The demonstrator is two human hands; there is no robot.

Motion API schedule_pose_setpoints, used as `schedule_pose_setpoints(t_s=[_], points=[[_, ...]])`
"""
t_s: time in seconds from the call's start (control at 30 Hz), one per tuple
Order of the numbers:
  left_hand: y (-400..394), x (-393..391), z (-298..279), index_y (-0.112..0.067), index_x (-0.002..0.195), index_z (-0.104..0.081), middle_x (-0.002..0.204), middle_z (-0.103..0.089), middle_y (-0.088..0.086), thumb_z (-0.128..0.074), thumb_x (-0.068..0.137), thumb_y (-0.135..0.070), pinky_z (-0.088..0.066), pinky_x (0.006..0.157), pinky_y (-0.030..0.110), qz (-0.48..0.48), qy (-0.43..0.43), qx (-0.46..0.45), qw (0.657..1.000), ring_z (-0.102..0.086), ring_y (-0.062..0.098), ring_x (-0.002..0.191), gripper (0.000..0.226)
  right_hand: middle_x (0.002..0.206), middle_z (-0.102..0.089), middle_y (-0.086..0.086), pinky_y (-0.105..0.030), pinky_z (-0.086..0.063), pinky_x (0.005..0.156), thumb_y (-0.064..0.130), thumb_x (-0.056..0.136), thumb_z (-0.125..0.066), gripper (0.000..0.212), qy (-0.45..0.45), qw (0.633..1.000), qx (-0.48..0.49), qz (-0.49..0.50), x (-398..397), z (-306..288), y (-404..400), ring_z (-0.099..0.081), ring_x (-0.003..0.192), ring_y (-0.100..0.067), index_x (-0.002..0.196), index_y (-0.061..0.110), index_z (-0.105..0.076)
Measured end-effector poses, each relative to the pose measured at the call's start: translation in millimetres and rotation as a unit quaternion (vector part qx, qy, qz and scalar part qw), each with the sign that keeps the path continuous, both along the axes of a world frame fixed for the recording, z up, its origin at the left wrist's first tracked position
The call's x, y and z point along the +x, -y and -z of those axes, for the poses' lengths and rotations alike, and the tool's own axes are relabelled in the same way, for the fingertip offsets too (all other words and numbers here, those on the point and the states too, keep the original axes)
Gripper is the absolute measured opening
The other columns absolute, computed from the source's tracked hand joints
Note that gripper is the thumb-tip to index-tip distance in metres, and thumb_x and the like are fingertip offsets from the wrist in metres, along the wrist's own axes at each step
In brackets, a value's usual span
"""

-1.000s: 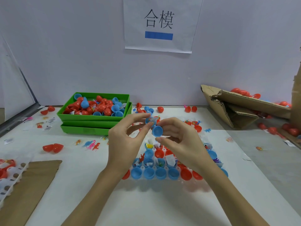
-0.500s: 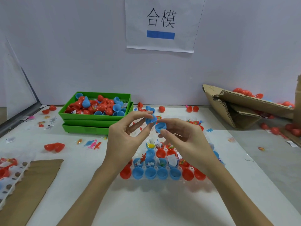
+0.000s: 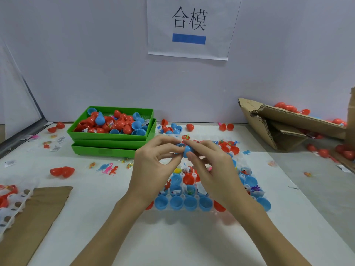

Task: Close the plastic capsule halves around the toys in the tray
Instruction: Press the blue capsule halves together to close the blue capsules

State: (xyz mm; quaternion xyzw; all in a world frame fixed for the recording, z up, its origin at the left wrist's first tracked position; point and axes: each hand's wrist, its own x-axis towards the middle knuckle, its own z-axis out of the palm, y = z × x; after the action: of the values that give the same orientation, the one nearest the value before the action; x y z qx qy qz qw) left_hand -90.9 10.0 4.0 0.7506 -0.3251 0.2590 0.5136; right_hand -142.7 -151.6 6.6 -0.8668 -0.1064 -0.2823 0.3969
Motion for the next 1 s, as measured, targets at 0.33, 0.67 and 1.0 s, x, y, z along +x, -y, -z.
schedule_pose_setpoints(t_s=[0.33,0.67,1.0], points=[[0.4,0.4,-2.3,-0.015,0.108,-0.079,0.115,-0.071,-0.003,-0.077,0.090,-0.007,-0.058,0.088,0.017,0.018,-0.004,0.001,1.000,-0.068,0.009,0.111,0.020,0.099,-0.076,0.009,-0.022,-0.061,0.075,0.028,0.094,-0.067,0.030,-0.031,0.979,0.199,-0.019,2.6,-0.6,-4.2,-0.075,0.087,-0.006,0.120,0.014,-0.071],[-4.2,0.0,-5.5,-0.031,0.118,-0.074,0.116,-0.077,-0.015,-0.077,0.084,-0.025,-0.057,0.090,0.018,0.158,-0.176,-0.102,0.966,-0.073,0.007,0.111,0.035,0.095,-0.078,0.011,-0.015,-0.058,0.072,0.035,0.092,-0.067,0.025,-0.090,0.942,0.315,-0.073,-0.5,-8.9,0.4,-0.077,0.089,-0.011,0.112,0.022,-0.073],[-2.9,-1.3,0.2,-0.043,0.130,-0.064,0.123,-0.065,-0.038,-0.074,0.084,-0.033,-0.050,0.099,0.013,0.072,-0.090,-0.020,0.993,-0.063,-0.007,0.122,0.048,0.095,-0.077,0.019,-0.014,-0.057,0.070,0.026,0.095,-0.068,0.018,-0.084,0.957,0.271,-0.054,0.0,-7.3,0.3,-0.076,0.085,-0.006,0.113,0.027,-0.072]])
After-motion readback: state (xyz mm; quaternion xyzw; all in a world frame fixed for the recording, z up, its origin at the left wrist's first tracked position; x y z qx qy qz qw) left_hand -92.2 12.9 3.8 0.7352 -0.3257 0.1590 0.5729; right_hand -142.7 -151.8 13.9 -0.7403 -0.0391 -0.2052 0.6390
